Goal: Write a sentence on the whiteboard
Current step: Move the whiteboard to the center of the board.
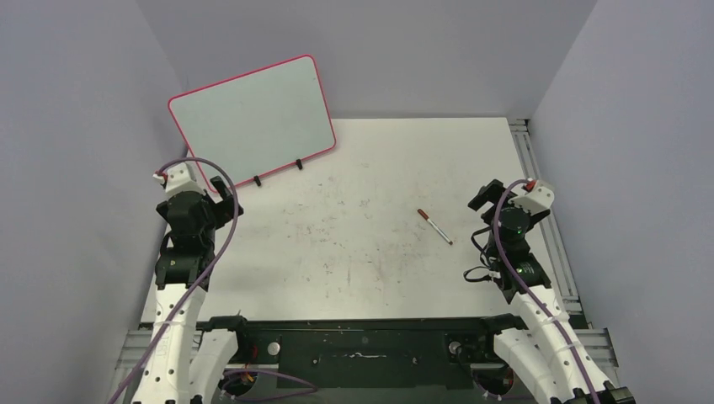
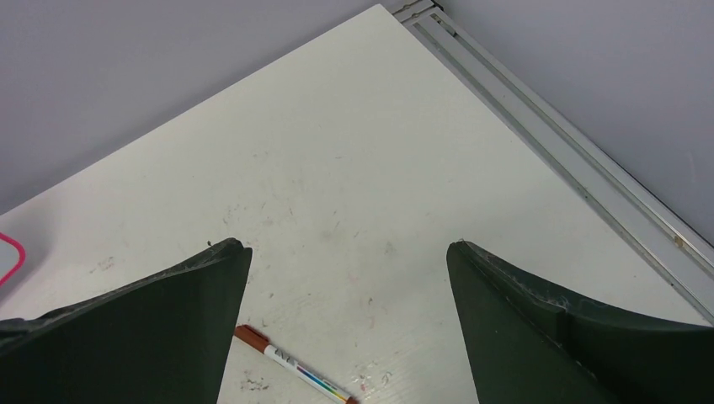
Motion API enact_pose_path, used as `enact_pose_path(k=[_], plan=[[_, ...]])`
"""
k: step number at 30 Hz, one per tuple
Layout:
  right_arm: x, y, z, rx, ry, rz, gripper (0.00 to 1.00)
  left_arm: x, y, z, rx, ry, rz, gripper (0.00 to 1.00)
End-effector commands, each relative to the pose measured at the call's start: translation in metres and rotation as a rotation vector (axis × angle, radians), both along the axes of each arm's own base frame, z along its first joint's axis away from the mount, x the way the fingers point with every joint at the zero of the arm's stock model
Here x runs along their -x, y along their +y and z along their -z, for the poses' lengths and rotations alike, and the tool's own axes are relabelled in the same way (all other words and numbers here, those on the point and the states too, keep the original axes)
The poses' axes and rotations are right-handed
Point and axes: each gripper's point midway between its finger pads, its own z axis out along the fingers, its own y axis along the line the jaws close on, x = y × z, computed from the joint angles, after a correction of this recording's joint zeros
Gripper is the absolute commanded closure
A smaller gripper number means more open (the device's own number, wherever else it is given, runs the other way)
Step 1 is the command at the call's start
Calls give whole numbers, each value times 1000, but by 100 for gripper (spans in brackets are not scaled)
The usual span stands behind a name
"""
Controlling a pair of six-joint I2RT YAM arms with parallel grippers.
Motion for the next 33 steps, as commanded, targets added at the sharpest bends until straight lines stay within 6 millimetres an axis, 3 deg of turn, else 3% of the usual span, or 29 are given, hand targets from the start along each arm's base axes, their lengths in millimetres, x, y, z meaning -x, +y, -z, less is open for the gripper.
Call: enact_pose_path(k=[1, 9, 13, 20, 22, 27, 33], plan=[[-4, 4, -29, -21, -94, -17, 10, -8, 2, -16, 47, -49, -11, 4], [-9, 12, -31, -29, -92, -57, 10, -18, 6, 11, 49, 69, -22, 4], [-9, 20, -34, -42, -104, -100, 10, -30, 8, 12, 11, 63, 1, 4], [-7, 23, -41, -43, -110, -123, 10, -83, -10, 19, 44, 102, 44, 3], [-6, 23, -42, -41, -111, -126, 10, -100, -23, 25, 22, 118, 67, 1], [-4, 24, -42, -45, -112, -131, 10, -136, -40, 57, 39, 194, 85, 22], [-4, 27, -40, -51, -107, -149, 10, -170, -43, 96, 31, 274, 50, 33]])
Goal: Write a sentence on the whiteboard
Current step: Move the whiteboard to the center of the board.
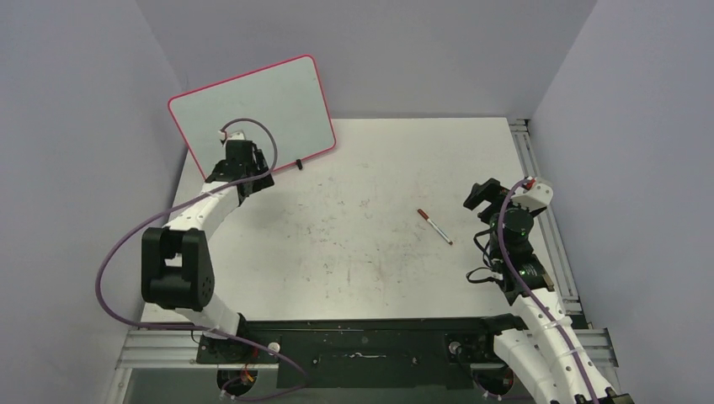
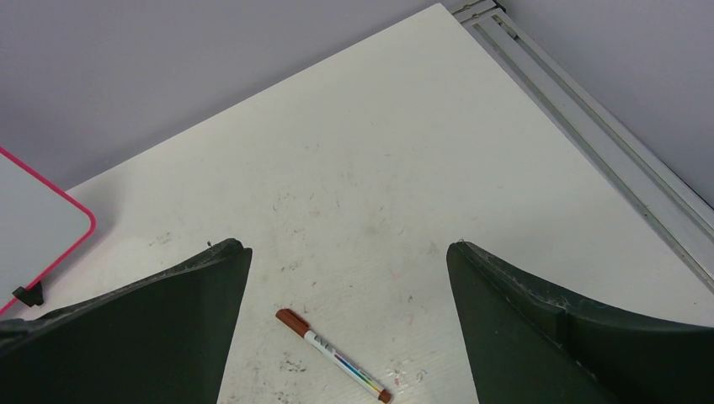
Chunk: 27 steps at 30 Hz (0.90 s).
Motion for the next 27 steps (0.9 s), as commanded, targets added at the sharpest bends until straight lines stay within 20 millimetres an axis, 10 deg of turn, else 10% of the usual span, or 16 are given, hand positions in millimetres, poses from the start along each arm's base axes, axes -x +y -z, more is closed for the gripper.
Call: enact_pose_path(k=[1, 10, 27], plan=[[-2, 5, -25, -18, -64, -23, 10, -39, -1, -4, 4, -56, -42, 34], [-4, 6, -22, -13, -52, -25, 10, -67, 3, 39, -37, 20, -79, 50], [-13, 6, -13, 3, -14, -25, 10, -92, 17, 59, -73, 79, -89, 60]])
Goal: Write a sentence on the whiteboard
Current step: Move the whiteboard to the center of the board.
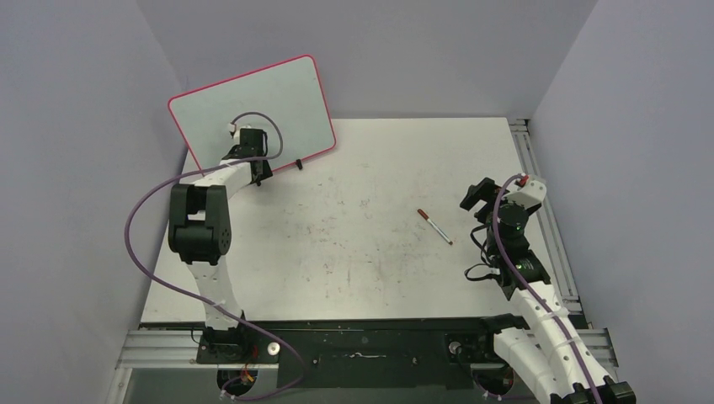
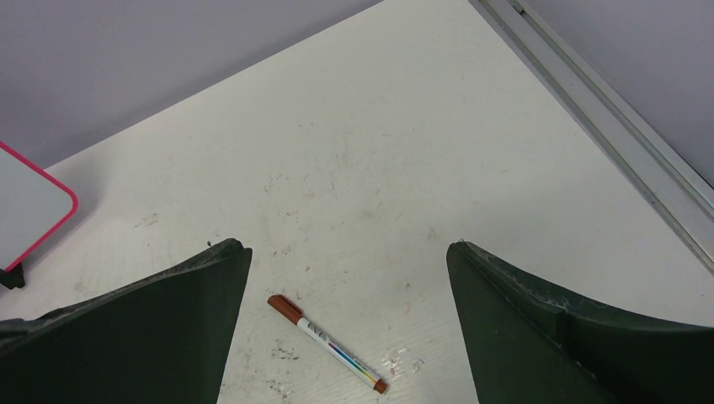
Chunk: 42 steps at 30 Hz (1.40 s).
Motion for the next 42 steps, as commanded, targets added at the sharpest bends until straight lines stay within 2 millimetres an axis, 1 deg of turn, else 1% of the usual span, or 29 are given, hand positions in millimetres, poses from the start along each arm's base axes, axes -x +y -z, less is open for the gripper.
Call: enact_pose_path(k=[1, 6, 10, 18, 24, 26, 30, 42], plan=[[-6, 2, -29, -3, -71, -6, 10, -14, 4, -12, -11, -31, -11, 60], [-7, 1, -28, -1, -69, -1, 10, -13, 4, -9, -9, -17, -9, 61], [-7, 1, -26, -1, -64, -1, 10, -13, 5, -7, 0, -7, -9, 67], [-7, 0, -26, 7, -62, 4, 10, -11, 7, -4, 6, 12, -21, 67], [-6, -3, -27, 12, -63, 16, 10, -11, 6, 0, 20, 38, -9, 72], [-6, -3, -27, 14, -62, 15, 10, -9, 4, 4, 24, 57, -1, 72], [-7, -3, -28, 15, -61, 16, 10, -3, 8, 7, 0, 71, -4, 71], [-7, -2, -26, 13, -60, 11, 10, -11, 7, 13, -36, 57, 76, 72]])
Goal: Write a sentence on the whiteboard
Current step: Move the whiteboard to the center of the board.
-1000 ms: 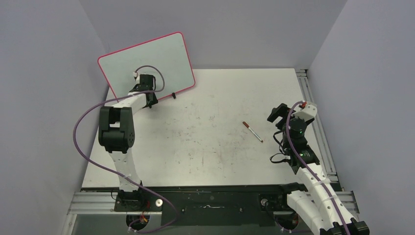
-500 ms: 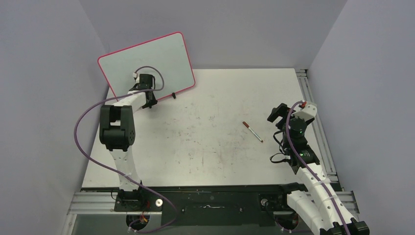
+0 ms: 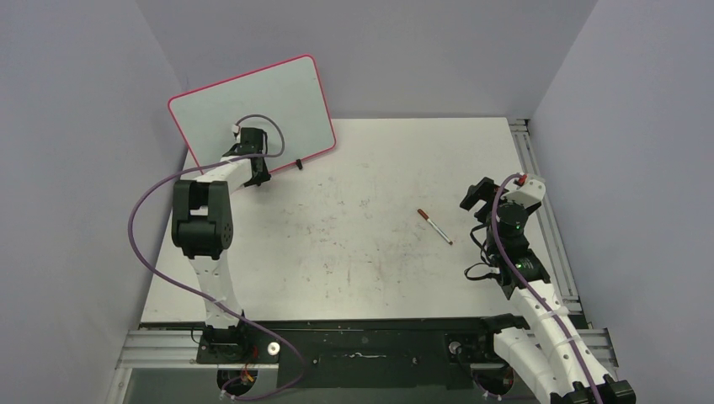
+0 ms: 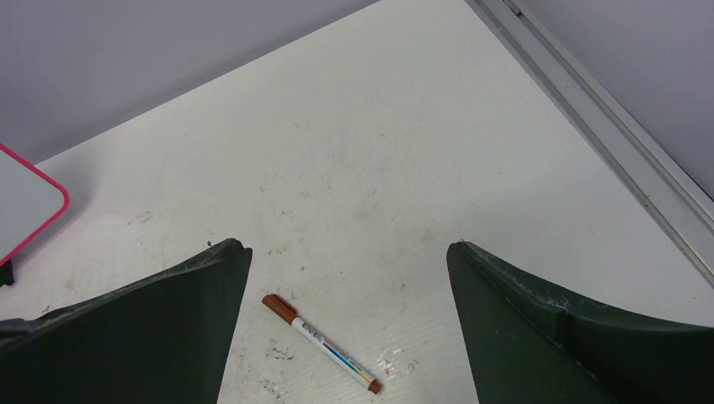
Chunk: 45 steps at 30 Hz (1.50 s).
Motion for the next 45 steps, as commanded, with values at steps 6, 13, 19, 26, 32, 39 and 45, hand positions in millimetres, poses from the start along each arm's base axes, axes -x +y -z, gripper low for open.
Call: enact_pose_path(k=[6, 13, 19, 26, 32, 39, 45], plan=[[-6, 0, -26, -7, -69, 7, 10, -16, 1, -4, -11, -55, 53, 72], [-6, 1, -26, -5, -69, 2, 10, -16, 6, 1, 1, -32, 35, 74], [-6, 0, -26, -3, -67, 3, 10, -15, 3, 2, 13, -26, 45, 86], [-6, 0, -25, -2, -66, 3, 10, -10, -12, -1, 6, -34, 106, 100], [-5, -1, -25, 0, -64, 7, 10, -8, -38, -12, -14, -80, 231, 100], [-4, 0, -23, -1, -59, 1, 10, -1, -66, -19, -81, -92, 350, 100], [-4, 0, -22, -1, -57, 2, 10, 7, -85, -22, -120, -101, 440, 100]])
